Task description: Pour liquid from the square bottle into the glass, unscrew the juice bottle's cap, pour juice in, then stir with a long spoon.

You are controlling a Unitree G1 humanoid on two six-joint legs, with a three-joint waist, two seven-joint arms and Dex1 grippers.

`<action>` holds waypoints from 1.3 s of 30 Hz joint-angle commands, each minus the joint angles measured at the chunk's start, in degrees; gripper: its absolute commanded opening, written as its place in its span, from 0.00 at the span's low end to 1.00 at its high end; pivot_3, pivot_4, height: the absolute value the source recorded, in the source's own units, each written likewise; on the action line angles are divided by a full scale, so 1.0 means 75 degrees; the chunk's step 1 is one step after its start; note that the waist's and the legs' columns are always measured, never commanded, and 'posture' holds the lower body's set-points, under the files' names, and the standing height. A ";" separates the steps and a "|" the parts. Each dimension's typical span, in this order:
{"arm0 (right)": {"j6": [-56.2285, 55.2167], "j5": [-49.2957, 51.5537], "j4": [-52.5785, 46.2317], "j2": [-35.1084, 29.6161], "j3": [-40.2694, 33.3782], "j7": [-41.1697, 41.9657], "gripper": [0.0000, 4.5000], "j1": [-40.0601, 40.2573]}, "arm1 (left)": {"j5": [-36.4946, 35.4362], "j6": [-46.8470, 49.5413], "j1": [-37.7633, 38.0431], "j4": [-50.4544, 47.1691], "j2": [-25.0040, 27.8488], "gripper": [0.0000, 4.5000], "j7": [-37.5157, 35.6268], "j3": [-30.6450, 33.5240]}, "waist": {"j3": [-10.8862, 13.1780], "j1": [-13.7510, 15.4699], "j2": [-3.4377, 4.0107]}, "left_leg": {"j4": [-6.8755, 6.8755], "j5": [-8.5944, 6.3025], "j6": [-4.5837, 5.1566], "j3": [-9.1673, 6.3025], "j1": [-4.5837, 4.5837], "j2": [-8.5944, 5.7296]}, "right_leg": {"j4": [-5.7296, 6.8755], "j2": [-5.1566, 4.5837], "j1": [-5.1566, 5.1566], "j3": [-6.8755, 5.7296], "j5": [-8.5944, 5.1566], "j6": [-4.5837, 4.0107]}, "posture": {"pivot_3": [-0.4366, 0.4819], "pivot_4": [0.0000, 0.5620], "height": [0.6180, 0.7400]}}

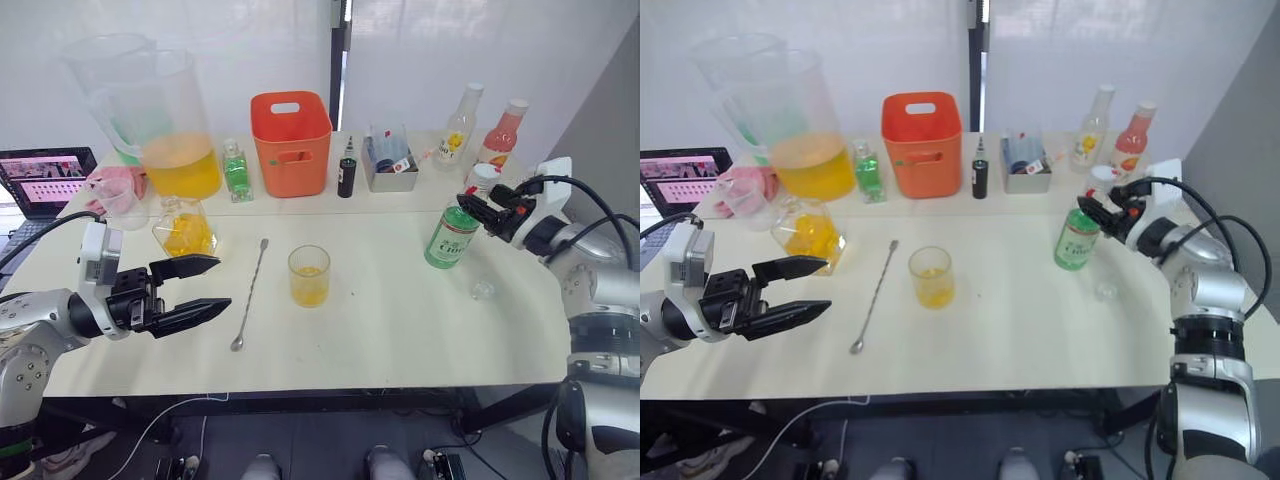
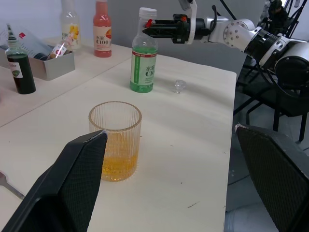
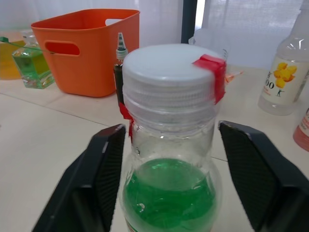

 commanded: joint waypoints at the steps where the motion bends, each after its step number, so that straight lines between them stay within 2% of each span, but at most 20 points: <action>1: -0.0253 -0.0051 -0.0002 -0.0024 -0.0107 0.0070 0.38 -0.0269 | -0.0023 -0.0135 -0.0016 -0.0166 0.0081 1.00 0.0035 0.0162 | 0.0000 -0.0001 0.0000 | 0.0000 0.0000 0.0000 0.0000 -0.0001 0.0000 | -0.0001 0.0000 0.0000 0.0000 0.0000 0.0000 | 0.48 0.27 1.00; 2: -0.0266 -0.0060 0.0021 -0.0020 -0.0111 0.0076 0.31 -0.0278 | -0.0019 -0.0136 -0.0027 -0.0160 0.0077 1.00 0.0041 0.0146 | 0.0000 0.0000 0.0000 | 0.0000 0.0000 0.0000 0.0000 -0.0001 0.0000 | -0.0001 0.0000 0.0000 0.0000 0.0000 0.0000 | 0.48 0.27 1.00; 3: -0.0276 -0.0063 0.0004 -0.0023 -0.0118 0.0103 0.29 -0.0263 | -0.0016 -0.0139 -0.0042 -0.0149 0.0072 1.00 0.0047 0.0137 | 0.0000 0.0000 0.0000 | 0.0000 0.0000 0.0000 0.0000 -0.0001 0.0000 | -0.0001 0.0000 -0.0001 0.0000 0.0000 0.0000 | 0.48 0.27 1.00; 10: 0.0026 0.0449 -0.0964 -0.0027 -0.0370 0.0462 0.29 -0.0072 | 0.0062 -0.0235 -0.0111 -0.0031 0.0053 1.00 0.0027 0.0093 | 0.0002 -0.0011 0.0002 | -0.0001 0.0000 0.0000 0.0000 -0.0018 0.0000 | 0.0004 0.0000 -0.0023 0.0001 0.0000 0.0000 | 0.48 0.27 1.00; 13: 0.0688 0.1089 -0.2033 -0.0137 -0.0419 0.0901 0.29 0.0131 | 0.0121 -0.0321 -0.0183 0.0094 0.0062 1.00 -0.0061 0.0019 | 0.0011 -0.0012 0.0017 | 0.0002 0.0002 -0.0003 0.0002 -0.0055 -0.0001 | 0.0020 0.0000 -0.0071 0.0006 0.0002 -0.0003 | 0.48 0.27 1.00; 20: 0.2385 0.2485 -0.4783 -0.0701 -0.0313 0.1751 0.29 0.1124 | 0.0255 -0.0444 -0.0575 0.0481 0.0131 1.00 -0.0297 -0.0269 | 0.0016 0.0023 0.0026 | 0.0003 0.0002 -0.0002 0.0001 -0.0060 -0.0001 | 0.0025 0.0000 -0.0074 0.0006 0.0001 -0.0002 | 0.48 0.27 1.00; 24: 0.3181 0.3460 -0.6292 -0.0769 -0.0279 0.1707 0.29 0.1560 | 0.0308 -0.0412 -0.0717 0.0608 0.0178 1.00 -0.0413 -0.0396 | 0.0016 0.0047 0.0025 | 0.0009 0.0002 -0.0002 0.0001 -0.0060 -0.0001 | 0.0028 0.0000 -0.0073 0.0006 0.0001 -0.0002 | 0.48 0.27 1.00; 29: 0.3350 0.3591 -0.7293 -0.0459 0.0318 0.1310 0.29 0.1809 | 0.0413 -0.0433 -0.0809 0.0662 0.0187 1.00 -0.0594 -0.0614 | 0.0015 0.0014 0.0024 | 0.0008 0.0002 -0.0002 0.0001 -0.0056 0.0000 | 0.0033 0.0000 -0.0074 0.0006 0.0000 -0.0003 | 0.48 0.27 1.00; 36: 0.2930 0.2774 -0.7894 0.0523 0.1615 0.0574 0.29 0.2085 | 0.0532 -0.0439 -0.0689 0.0438 0.0220 1.00 -0.0676 -0.0695 | 0.0015 0.0014 0.0022 | 0.0008 0.0002 -0.0003 0.0000 -0.0057 -0.0001 | 0.0034 0.0000 -0.0077 0.0006 0.0000 -0.0003 | 0.48 0.27 1.00; 39: 0.3100 0.2673 -0.8036 0.0847 0.2064 0.0250 0.29 0.1890 | 0.0573 -0.0475 -0.0592 0.0382 0.0271 1.00 -0.0708 -0.0650 | 0.0016 0.0011 0.0022 | 0.0009 0.0002 -0.0002 -0.0001 -0.0060 0.0000 | 0.0035 0.0000 -0.0079 0.0006 0.0001 -0.0003 | 0.48 0.27 1.00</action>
